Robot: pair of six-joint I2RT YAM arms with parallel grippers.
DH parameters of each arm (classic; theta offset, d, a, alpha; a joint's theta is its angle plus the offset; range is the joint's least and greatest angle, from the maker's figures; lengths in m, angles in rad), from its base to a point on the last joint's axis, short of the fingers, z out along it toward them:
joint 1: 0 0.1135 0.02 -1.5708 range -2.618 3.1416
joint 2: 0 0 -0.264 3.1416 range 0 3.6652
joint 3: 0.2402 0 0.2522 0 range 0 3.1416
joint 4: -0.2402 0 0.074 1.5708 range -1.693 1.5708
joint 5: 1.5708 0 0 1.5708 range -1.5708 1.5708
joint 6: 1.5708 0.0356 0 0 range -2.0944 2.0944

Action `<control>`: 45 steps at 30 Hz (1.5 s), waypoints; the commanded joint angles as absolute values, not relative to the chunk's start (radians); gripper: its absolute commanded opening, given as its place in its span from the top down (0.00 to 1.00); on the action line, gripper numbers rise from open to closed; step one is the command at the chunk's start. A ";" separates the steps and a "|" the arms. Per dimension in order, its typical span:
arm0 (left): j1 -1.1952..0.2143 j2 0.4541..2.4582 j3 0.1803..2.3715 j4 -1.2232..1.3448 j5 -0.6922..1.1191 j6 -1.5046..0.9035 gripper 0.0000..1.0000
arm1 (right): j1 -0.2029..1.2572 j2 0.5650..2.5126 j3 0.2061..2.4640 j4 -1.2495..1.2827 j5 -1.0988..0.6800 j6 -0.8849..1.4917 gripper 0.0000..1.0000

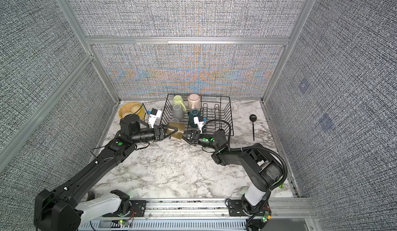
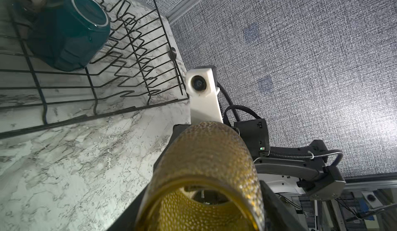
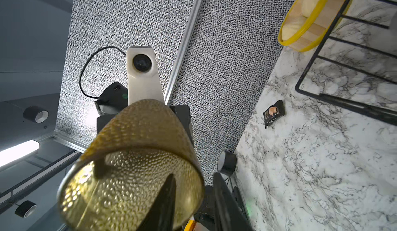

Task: Load cups into a dish rack
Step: Place the cup upside down at the dish rack.

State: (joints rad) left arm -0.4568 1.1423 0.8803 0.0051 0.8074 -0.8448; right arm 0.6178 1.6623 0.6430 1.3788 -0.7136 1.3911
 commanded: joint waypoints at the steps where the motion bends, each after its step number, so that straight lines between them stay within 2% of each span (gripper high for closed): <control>1: -0.456 1.144 0.886 -0.008 0.756 -0.810 0.39 | 0.614 1.659 0.638 1.398 -0.704 1.396 0.61; 6: -0.456 1.165 0.940 -0.117 0.655 -0.702 0.40 | 0.598 1.630 0.580 1.396 -0.662 1.382 0.51; 9: -0.460 1.191 0.966 -0.165 0.567 -0.642 0.42 | 0.574 1.598 0.535 1.373 -0.651 1.367 0.39; 13: -0.466 1.238 1.015 -0.220 0.492 -0.579 0.46 | 0.542 1.506 0.475 1.233 -0.616 1.290 0.32; 17: -0.495 1.284 1.056 -0.232 0.430 -0.535 0.46 | 0.534 1.357 0.475 0.934 -0.598 1.114 0.29; 25: -0.582 1.400 1.206 -0.343 0.250 -0.418 0.47 | 0.537 1.012 0.591 0.194 -0.423 0.704 0.24; 26: -0.592 1.421 1.226 -0.355 0.235 -0.403 0.48 | 0.537 0.974 0.603 0.116 -0.377 0.671 0.21; 28: -0.605 1.463 1.260 -0.376 0.201 -0.381 0.50 | 0.537 0.912 0.618 -0.003 -0.281 0.631 0.02; 32: -0.626 1.559 1.327 -0.393 0.158 -0.346 0.51 | 0.536 0.802 0.636 -0.195 -0.109 0.574 0.01; 38: -0.663 1.693 1.436 -0.449 0.094 -0.303 0.50 | 0.535 0.667 0.603 -0.345 0.160 0.589 0.01; 41: -0.675 1.758 1.488 -0.467 0.067 -0.282 0.51 | 0.535 0.620 0.573 -0.371 0.216 0.614 0.01; 45: -0.683 1.839 1.549 -0.491 0.019 -0.274 0.51 | 0.535 0.591 0.537 -0.350 0.196 0.630 0.01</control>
